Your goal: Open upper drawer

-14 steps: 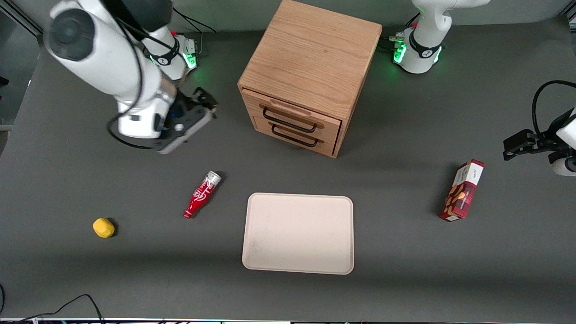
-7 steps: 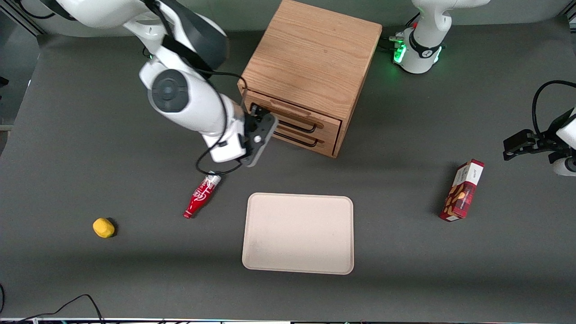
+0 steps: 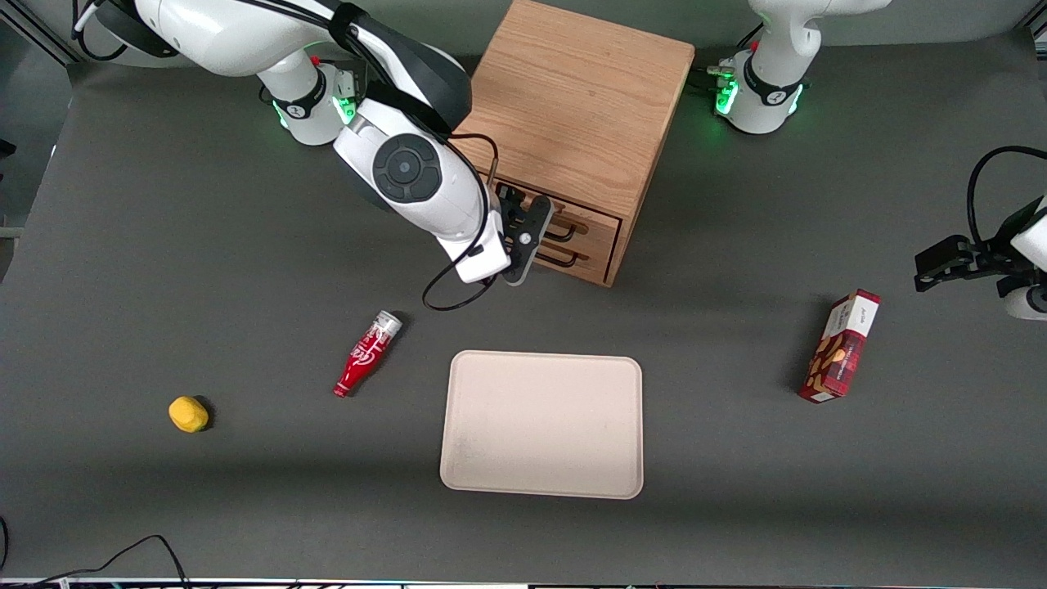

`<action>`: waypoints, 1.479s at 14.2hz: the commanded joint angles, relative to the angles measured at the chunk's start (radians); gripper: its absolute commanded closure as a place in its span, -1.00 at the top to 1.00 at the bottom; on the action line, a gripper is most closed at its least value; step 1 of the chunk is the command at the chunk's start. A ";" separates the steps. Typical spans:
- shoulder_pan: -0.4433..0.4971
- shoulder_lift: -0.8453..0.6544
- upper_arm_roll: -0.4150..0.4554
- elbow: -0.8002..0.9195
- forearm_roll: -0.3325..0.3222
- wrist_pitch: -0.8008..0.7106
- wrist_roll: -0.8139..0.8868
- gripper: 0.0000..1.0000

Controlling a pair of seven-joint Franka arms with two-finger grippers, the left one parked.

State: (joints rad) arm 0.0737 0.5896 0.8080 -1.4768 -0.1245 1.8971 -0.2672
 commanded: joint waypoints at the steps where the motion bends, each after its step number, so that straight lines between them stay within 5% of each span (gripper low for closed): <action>1: 0.001 0.003 0.011 -0.034 -0.026 0.054 -0.013 1.00; 8: 0.003 0.039 -0.003 -0.040 -0.090 0.125 -0.024 1.00; 21: 0.018 0.058 -0.162 0.082 -0.087 0.189 -0.036 1.00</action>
State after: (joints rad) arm 0.0721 0.6295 0.6779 -1.4383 -0.1928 2.0548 -0.2873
